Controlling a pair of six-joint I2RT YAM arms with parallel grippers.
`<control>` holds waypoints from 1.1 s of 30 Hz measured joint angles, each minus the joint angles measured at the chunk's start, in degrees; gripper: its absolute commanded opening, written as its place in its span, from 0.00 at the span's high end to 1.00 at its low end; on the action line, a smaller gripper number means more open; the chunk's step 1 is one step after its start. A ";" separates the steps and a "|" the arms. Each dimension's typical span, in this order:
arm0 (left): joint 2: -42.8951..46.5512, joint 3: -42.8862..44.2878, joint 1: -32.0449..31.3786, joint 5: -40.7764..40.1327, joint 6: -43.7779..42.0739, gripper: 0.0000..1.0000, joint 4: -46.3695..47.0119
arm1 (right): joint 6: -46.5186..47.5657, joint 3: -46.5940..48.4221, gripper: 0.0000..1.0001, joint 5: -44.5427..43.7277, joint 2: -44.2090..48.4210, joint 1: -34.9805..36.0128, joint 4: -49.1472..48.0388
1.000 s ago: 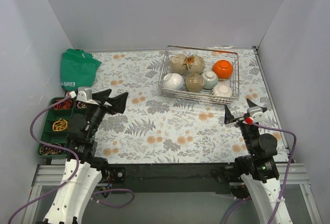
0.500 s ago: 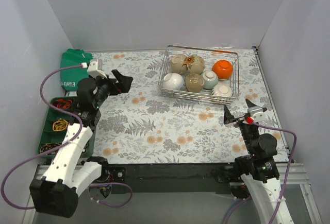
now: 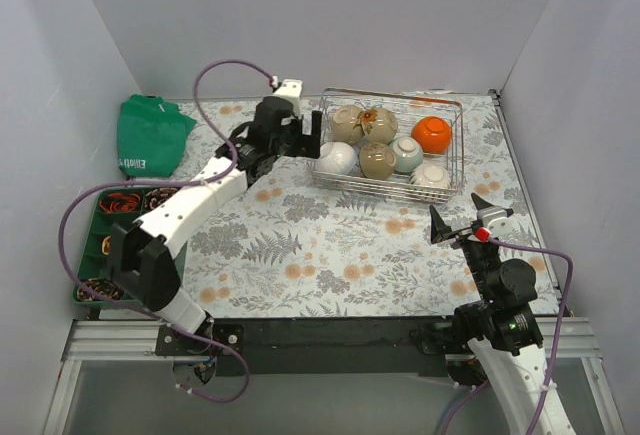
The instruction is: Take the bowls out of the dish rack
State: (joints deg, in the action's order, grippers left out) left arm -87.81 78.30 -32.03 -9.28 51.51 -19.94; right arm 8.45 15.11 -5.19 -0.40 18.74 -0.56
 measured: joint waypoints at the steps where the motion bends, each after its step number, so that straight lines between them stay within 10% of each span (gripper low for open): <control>1: -2.80 2.99 -1.88 -2.64 -1.29 0.02 -1.99 | -0.09 0.00 0.01 0.00 0.00 0.11 0.15; 13: -27.36 25.59 -14.88 -23.04 -11.87 0.02 -12.35 | -0.70 0.00 0.01 -0.44 0.00 0.87 0.61; 33: -37.07 33.79 -16.79 -24.48 -14.05 0.08 -16.92 | -0.74 0.00 0.01 -0.85 0.00 1.27 0.63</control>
State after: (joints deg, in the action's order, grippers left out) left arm -124.88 112.09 -48.82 -33.76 37.45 -36.86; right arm 7.70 15.11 -6.04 -0.40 20.01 0.08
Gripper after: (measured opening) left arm 0.915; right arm 0.984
